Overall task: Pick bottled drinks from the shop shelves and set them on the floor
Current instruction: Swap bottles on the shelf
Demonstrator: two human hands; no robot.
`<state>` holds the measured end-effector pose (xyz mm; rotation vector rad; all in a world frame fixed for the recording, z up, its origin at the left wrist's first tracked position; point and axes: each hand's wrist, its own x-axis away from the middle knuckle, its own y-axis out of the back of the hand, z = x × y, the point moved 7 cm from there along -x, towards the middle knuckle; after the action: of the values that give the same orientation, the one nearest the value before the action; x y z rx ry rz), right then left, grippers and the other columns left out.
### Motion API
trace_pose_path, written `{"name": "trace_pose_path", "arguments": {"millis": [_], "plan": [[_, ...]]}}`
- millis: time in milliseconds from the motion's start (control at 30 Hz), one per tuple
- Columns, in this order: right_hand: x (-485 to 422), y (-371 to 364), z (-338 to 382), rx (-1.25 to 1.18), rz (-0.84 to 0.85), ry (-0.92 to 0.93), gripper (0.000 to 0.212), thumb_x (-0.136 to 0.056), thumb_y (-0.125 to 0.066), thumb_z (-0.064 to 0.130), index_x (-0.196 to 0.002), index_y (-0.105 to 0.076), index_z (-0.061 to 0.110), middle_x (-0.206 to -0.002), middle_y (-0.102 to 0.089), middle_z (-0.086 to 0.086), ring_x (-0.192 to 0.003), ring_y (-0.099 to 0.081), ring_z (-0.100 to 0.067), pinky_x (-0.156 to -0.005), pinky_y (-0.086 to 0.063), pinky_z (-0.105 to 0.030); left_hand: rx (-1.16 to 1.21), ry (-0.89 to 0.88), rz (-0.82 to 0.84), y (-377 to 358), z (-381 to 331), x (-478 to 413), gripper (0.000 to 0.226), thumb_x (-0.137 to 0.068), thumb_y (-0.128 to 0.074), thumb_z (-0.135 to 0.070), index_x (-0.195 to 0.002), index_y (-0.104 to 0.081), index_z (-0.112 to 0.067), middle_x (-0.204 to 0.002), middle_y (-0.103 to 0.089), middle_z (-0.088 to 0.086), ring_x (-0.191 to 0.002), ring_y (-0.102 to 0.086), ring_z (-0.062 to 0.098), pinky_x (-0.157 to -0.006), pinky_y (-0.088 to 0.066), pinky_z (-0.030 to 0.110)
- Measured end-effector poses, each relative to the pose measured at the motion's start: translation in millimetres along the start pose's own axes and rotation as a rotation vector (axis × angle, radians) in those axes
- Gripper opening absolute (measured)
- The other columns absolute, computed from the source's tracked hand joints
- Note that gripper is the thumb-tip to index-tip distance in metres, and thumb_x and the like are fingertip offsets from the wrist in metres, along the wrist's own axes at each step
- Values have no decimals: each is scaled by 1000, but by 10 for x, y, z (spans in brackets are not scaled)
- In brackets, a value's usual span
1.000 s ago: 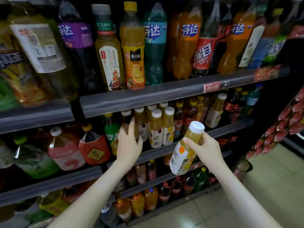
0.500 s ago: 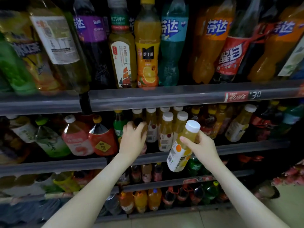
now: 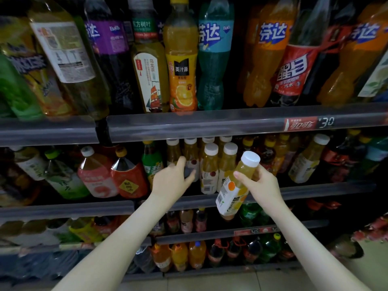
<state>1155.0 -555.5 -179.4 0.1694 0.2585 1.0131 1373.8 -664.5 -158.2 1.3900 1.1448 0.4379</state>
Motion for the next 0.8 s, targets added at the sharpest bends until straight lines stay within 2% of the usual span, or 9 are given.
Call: {"name": "trace_pose_path", "arguments": {"millis": [67,133,267,400,500,600,800], "plan": [[-8,13,5,10,12,7,19,-78,-77,32,-92,-65,37,-88,-69,30,-84,-64,11,-63,-46,-4,40,-31,-14,15,-11,47,37,-93,-52,-42,-110,-48,-9,-70,-45,-1,-56,-49,22,-43,-24,27],[-25,22,27,24,24,19,20,-79,-77,32,-93,-65,37,-89,-68,31,-84,-63,12,-63,-46,-3,128,-21,-44,70,54,89,30,-92,-58,-34,-99,-47,-7,-68,-45,0,-56,-51,24,-41,-18,23],[-69,18,89,28,24,49,19,-79,-77,32,-92,-64,38,-87,-68,32,-84,-62,14,-62,-44,-1,300,53,-123,223,236,188,26,-91,-61,-28,-90,-44,-8,-71,-52,7,-60,-51,22,-46,-31,27],[-78,-100,142,41,50,71,21,-79,-77,32,-93,-64,40,-87,-69,30,-86,-62,13,-64,-45,-2,466,162,-195,405,388,263,24,-91,-60,-29,-87,-43,-13,-64,-47,-3,-56,-49,15,-47,-29,22],[-30,-285,122,51,120,72,23,-78,-78,33,-96,-64,40,-91,-70,27,-89,-62,12,-67,-48,-5,467,131,-151,439,425,374,25,-91,-59,-33,-85,-41,-15,-61,-43,-6,-53,-47,8,-45,-28,19],[62,-549,46,84,203,53,27,-78,-78,35,-98,-62,42,-93,-69,24,-91,-62,12,-71,-49,-8,455,102,-63,350,471,577,28,-91,-58,-36,-82,-39,-18,-58,-44,-4,-53,-49,9,-45,-33,24],[277,-1183,-210,145,381,3,24,-77,-79,35,-92,-62,41,-83,-65,29,-82,-58,20,-63,-43,-1,439,260,171,-87,825,1072,32,-90,-61,-38,-79,-35,-24,-59,-47,-6,-51,-49,8,-47,-34,28]]}}
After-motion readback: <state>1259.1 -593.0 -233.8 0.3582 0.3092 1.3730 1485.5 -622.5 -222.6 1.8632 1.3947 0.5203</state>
